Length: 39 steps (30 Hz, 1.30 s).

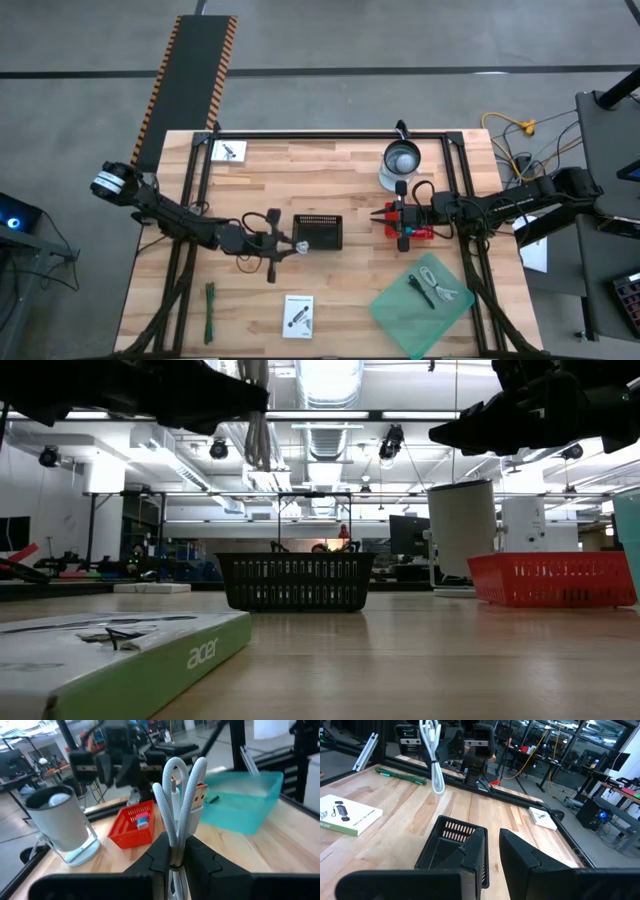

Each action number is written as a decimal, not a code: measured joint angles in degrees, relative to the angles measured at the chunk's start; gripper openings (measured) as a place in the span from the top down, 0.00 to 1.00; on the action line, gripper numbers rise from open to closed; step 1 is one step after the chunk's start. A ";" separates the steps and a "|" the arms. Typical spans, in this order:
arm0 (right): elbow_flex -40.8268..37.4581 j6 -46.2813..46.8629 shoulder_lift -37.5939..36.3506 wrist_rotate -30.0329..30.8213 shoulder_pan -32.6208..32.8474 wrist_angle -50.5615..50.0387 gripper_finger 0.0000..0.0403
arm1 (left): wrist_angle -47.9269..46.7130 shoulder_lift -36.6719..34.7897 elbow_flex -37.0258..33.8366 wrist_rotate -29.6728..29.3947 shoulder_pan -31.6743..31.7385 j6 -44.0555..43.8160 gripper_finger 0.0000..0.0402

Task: Pick and place items into bin
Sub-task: Put the white charger cable into the blue bin

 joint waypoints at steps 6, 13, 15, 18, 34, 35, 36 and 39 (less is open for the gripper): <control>0.00 0.00 0.00 0.00 0.00 0.23 0.88 | 2.76 0.77 0.04 1.28 1.91 0.17 0.95; 0.00 0.00 0.00 0.00 0.00 0.23 0.88 | 9.16 4.82 1.17 9.24 5.81 1.52 0.95; 0.02 0.00 0.00 -0.02 0.00 0.23 0.88 | 9.15 5.88 2.17 10.50 7.05 1.54 0.95; 0.02 0.17 0.00 -0.01 0.00 0.21 0.88 | 9.07 7.56 3.67 12.02 8.76 1.62 0.95; 0.02 0.07 0.00 -0.02 0.00 -0.14 0.78 | 7.48 13.52 11.67 21.50 15.57 4.25 0.95; 0.02 0.05 0.00 0.00 0.00 -0.15 0.77 | 7.49 13.69 12.02 21.78 15.90 4.25 0.95; 0.02 0.02 0.00 -0.02 0.00 -0.16 0.75 | 7.47 13.82 12.22 21.95 16.20 4.25 0.95; 0.02 0.14 0.00 -0.01 0.00 -0.23 0.71 | 7.57 14.72 13.34 22.71 17.20 4.22 0.95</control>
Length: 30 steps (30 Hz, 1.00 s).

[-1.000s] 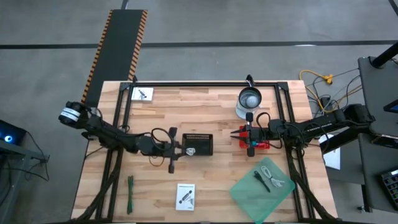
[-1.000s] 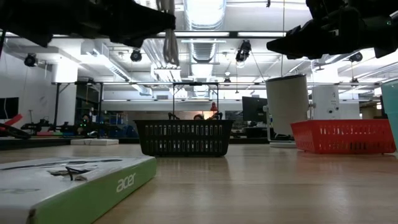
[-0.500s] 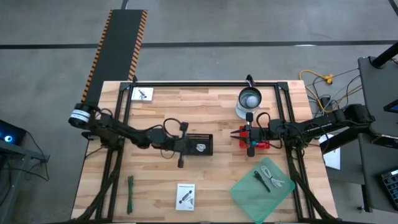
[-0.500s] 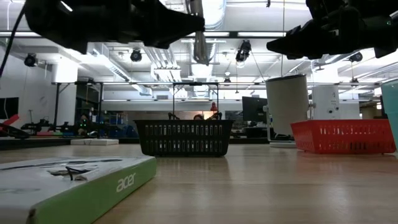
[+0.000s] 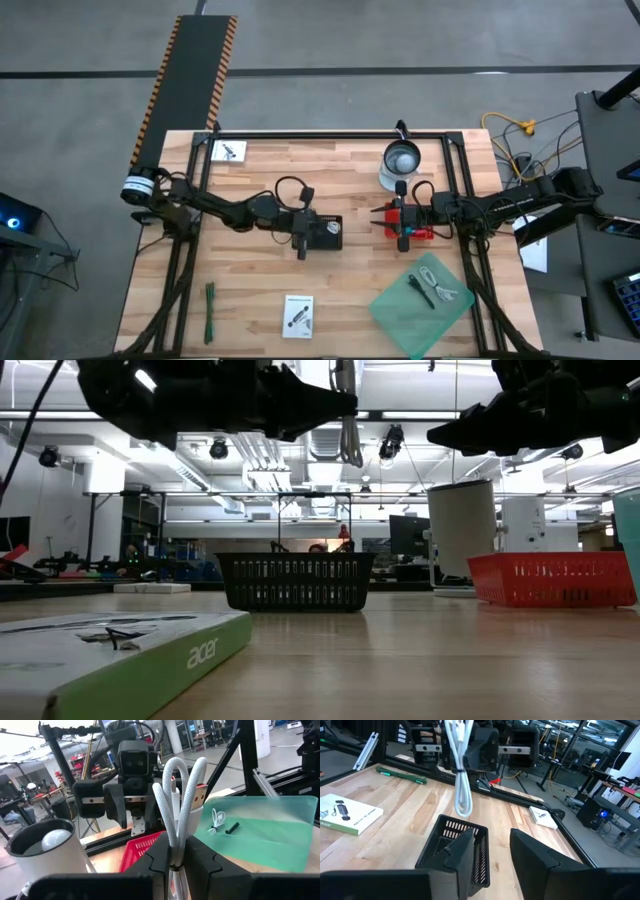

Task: Pick and place items into bin
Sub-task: Put the white charger cable into the blue bin

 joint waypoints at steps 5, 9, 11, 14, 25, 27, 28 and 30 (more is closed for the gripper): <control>0.00 -0.03 0.00 -0.01 0.00 -0.25 0.66 | -0.06 2.66 3.01 1.55 1.07 -0.11 0.95; 0.00 -0.02 0.00 0.00 0.00 -0.38 0.63 | -0.08 5.59 6.24 2.11 1.65 0.15 0.95; 0.00 -0.03 0.00 0.01 0.00 -0.45 0.62 | 0.05 7.08 7.91 2.22 2.01 0.85 0.95; 0.00 -0.12 0.00 -0.01 0.00 -0.80 0.61 | -0.11 8.89 10.23 2.20 2.46 2.44 0.95; 0.00 -0.39 0.00 -0.01 0.00 -1.44 0.60 | -3.18 10.31 15.24 3.05 4.27 2.80 0.95; 0.00 -0.45 0.00 -0.01 0.00 -1.59 0.60 | -3.21 10.31 15.32 3.08 4.28 2.80 0.95; 0.00 -0.45 0.00 -0.01 0.00 -1.59 0.59 | -3.21 10.31 15.36 3.12 4.29 2.80 0.95; 0.00 -0.59 0.00 -0.01 0.00 -1.59 0.59 | -3.10 10.31 15.53 3.14 4.33 2.80 0.95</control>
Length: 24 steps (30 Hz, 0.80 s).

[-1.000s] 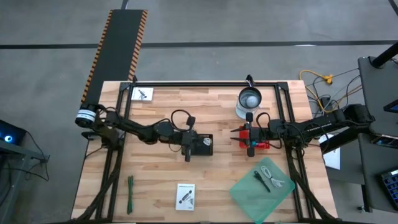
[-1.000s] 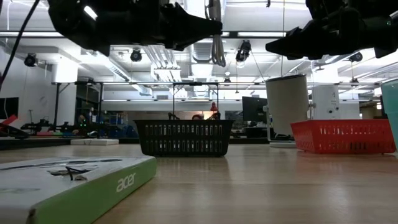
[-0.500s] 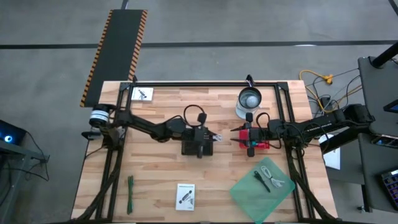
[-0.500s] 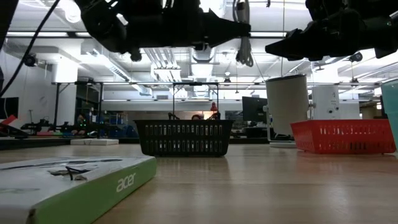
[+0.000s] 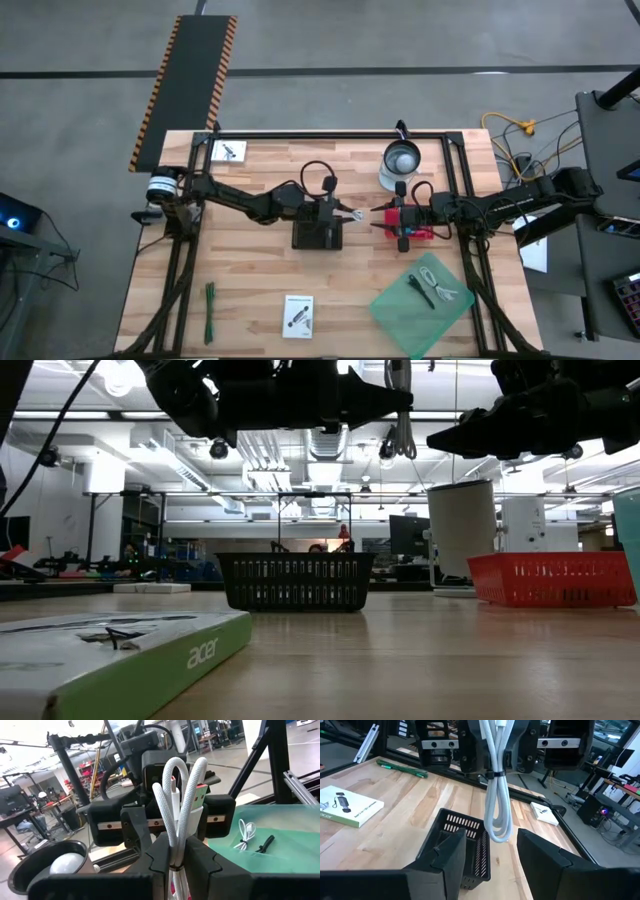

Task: Pick and place items into bin
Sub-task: Put the white charger cable into the blue bin

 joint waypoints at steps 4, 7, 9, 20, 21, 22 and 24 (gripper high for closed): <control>0.00 -0.01 0.00 0.01 0.00 0.16 0.58 | 0.88 0.65 0.07 0.02 0.00 -0.02 0.95; 0.00 -0.01 0.00 0.02 0.00 0.30 0.57 | 4.31 2.39 0.05 0.21 0.02 -0.04 0.95; 0.00 -0.01 0.00 0.00 0.00 0.33 0.57 | 6.82 3.89 0.07 0.52 0.00 -0.02 0.95; 0.00 0.01 0.00 0.09 0.00 0.00 0.56 | 7.69 6.91 4.32 1.02 0.34 0.33 0.95; 0.00 0.02 0.00 0.08 0.00 0.00 0.56 | 7.61 7.32 4.58 1.45 0.39 0.33 0.95; 0.00 0.01 0.00 0.05 0.02 0.04 0.56 | 7.60 7.53 4.90 1.70 0.39 0.33 0.95; 0.00 0.01 0.00 0.05 0.00 0.05 0.56 | 7.48 7.78 5.01 1.80 0.39 0.31 0.95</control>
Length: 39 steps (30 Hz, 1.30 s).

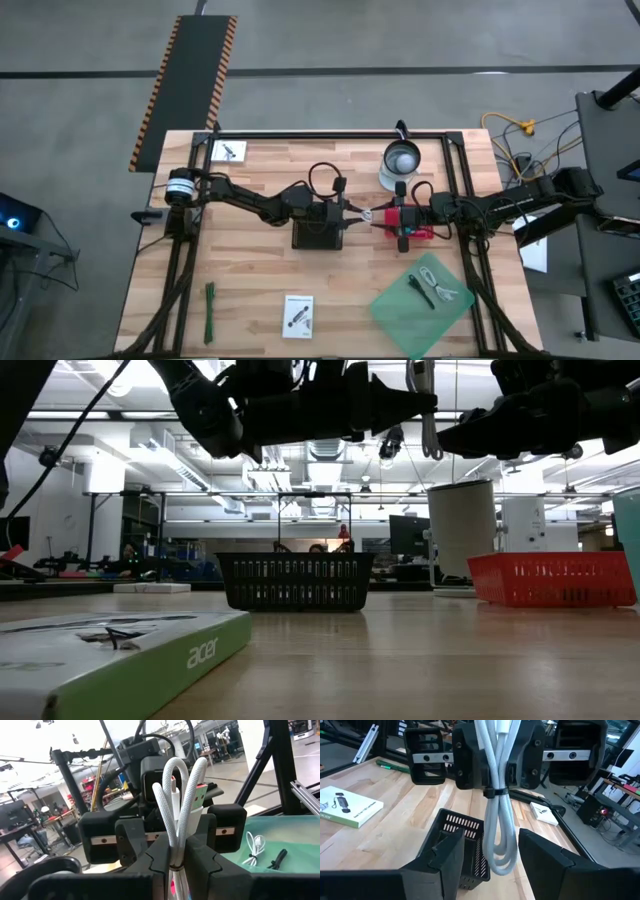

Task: Pick and place items into bin
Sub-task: Put the white charger cable into the blue bin

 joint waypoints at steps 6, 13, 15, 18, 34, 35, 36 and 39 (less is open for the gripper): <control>0.00 0.00 0.00 -0.02 0.00 0.15 0.57 | 0.17 0.11 0.08 0.17 0.00 -0.02 0.95; 0.00 0.00 0.00 -0.02 0.00 0.33 0.59 | 0.23 0.11 0.08 0.77 0.00 -0.35 0.95; 0.00 0.00 0.00 -0.02 0.00 0.38 0.59 | 0.61 0.11 0.07 0.78 0.00 -0.35 0.95; 0.00 0.00 0.00 -0.02 0.00 1.01 0.59 | 0.53 0.11 0.44 0.78 0.02 -0.39 0.95; 0.00 0.01 0.00 -0.09 0.00 1.66 0.62 | 1.48 3.82 3.49 0.83 0.15 -0.37 0.95; 0.00 0.00 0.00 -0.08 0.00 1.61 0.62 | 1.40 3.82 3.49 0.83 0.15 -0.37 0.95; 0.00 0.00 0.00 -0.08 0.00 1.59 0.62 | 1.14 3.82 3.49 0.83 0.15 -0.37 0.95; 0.00 0.00 0.00 -0.07 0.00 1.59 0.63 | 1.13 3.82 3.49 0.83 0.15 -0.35 0.95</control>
